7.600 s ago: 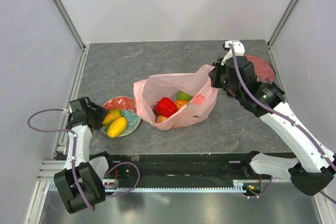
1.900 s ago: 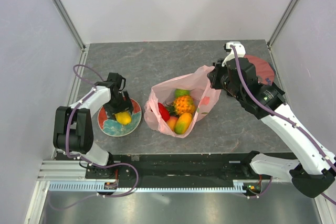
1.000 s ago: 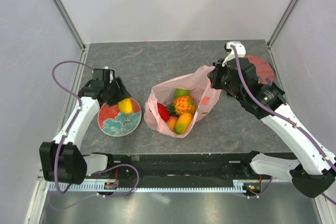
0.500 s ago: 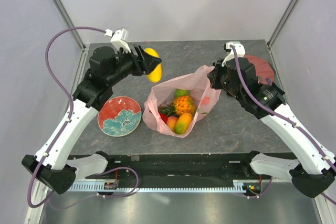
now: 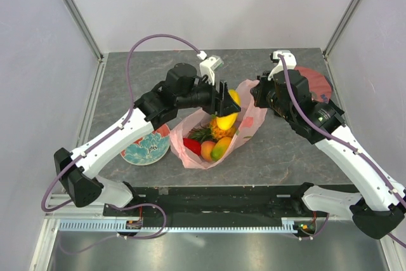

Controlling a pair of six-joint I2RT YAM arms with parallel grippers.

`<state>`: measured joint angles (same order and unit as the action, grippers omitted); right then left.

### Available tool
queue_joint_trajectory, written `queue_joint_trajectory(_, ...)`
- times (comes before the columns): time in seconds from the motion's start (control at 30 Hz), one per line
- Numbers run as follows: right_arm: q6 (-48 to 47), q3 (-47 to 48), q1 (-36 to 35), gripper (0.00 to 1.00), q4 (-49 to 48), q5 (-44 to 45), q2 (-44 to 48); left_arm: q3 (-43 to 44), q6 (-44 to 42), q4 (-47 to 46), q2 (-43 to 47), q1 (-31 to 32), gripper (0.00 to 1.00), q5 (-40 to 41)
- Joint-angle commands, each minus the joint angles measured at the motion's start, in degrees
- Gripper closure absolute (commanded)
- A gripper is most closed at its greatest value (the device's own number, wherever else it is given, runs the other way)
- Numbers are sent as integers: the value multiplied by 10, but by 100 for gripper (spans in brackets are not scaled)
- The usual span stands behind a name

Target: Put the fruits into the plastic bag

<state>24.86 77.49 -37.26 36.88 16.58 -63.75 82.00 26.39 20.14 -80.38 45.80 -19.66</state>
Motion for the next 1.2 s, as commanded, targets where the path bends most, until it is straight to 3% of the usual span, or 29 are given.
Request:
queue_joint_trajectory(0.0, 1, 16, 2, 100, -16, 5, -2, -21, -49, 58, 20, 6, 56, 67)
queue_joint_trajectory(0.2, 1, 17, 2, 100, -16, 1, -9, -54, -74, 115, 22, 16, 56, 170)
queue_joint_trajectory(0.33, 0, 19, 2, 100, -16, 1, -11, -59, -78, 122, 12, 49, 55, 189)
queue_joint_trajectory(0.67, 2, 14, 2, 100, -15, 3, -7, -95, -50, 159, -49, 54, 53, 257)
queue_joint_trajectory(0.87, 4, 10, 2, 100, -16, 2, -7, -103, -49, 153, -68, 54, 42, 234)
queue_joint_trajectory(1.1, 4, 7, 2, 100, -16, 4, -4, -93, -45, 146, -73, 54, 16, 205)
queue_joint_trajectory(1.17, 4, 7, 2, 100, -16, 6, -3, -86, -47, 143, -66, 54, 13, 198)
